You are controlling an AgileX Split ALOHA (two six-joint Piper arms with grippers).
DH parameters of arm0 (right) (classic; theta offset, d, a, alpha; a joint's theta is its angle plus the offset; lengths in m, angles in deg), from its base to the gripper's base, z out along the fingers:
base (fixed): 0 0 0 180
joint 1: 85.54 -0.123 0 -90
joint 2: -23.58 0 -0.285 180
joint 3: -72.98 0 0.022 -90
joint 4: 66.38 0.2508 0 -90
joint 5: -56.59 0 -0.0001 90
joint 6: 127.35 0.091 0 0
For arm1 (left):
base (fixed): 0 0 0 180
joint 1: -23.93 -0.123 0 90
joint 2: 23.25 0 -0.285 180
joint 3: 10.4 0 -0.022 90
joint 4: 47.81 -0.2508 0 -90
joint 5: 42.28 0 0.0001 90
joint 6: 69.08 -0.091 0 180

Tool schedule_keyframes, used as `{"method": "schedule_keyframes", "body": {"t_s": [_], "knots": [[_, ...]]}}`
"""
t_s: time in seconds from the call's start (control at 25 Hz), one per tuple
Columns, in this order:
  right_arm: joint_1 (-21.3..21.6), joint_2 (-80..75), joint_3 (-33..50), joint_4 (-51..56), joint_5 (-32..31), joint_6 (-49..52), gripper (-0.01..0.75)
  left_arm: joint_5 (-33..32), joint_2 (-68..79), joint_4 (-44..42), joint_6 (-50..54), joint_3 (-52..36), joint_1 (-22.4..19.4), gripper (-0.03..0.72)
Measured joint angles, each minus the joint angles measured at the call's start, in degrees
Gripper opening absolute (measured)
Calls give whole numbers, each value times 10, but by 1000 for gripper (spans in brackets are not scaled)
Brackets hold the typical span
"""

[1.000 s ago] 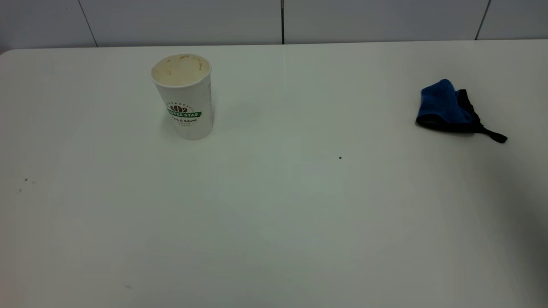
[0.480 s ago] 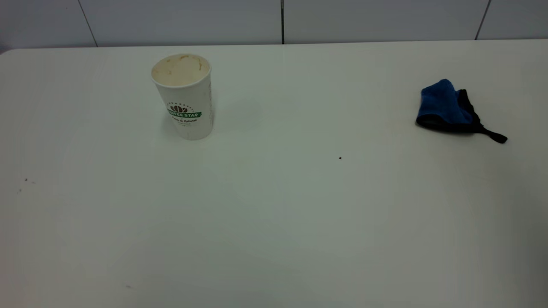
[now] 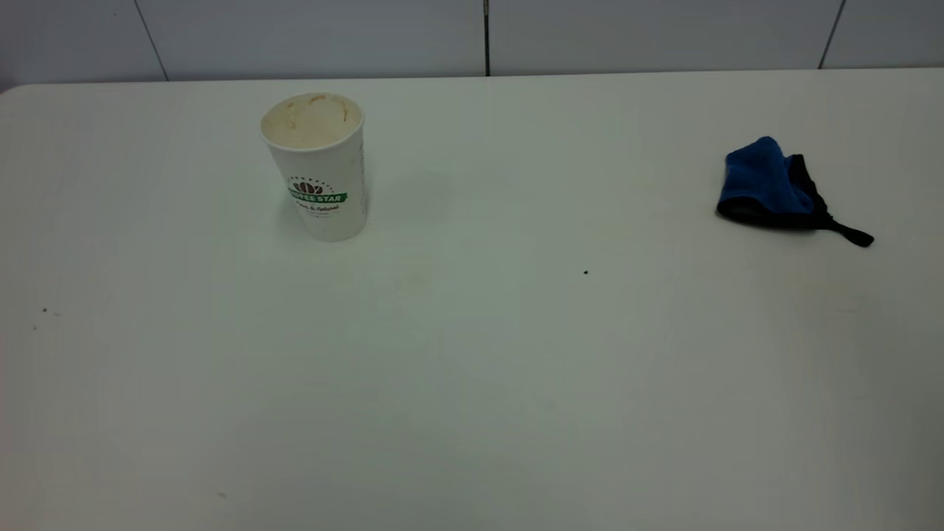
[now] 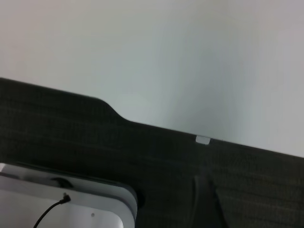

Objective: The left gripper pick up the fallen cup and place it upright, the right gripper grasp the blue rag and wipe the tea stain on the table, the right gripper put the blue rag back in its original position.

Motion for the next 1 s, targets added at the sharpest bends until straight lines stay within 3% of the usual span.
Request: {"method": "schedule_keyframes", "body": {"t_s": [0.4,0.64,1.0], "knots": [[0,235,45,-5,7,0,537,0,0,0,-1,0,0,581],[0,281,89,-5,70,1,537,0,0,0,-1,0,0,581],[0,307,103,2,74,30,537,0,0,0,-1,0,0,581]]}}
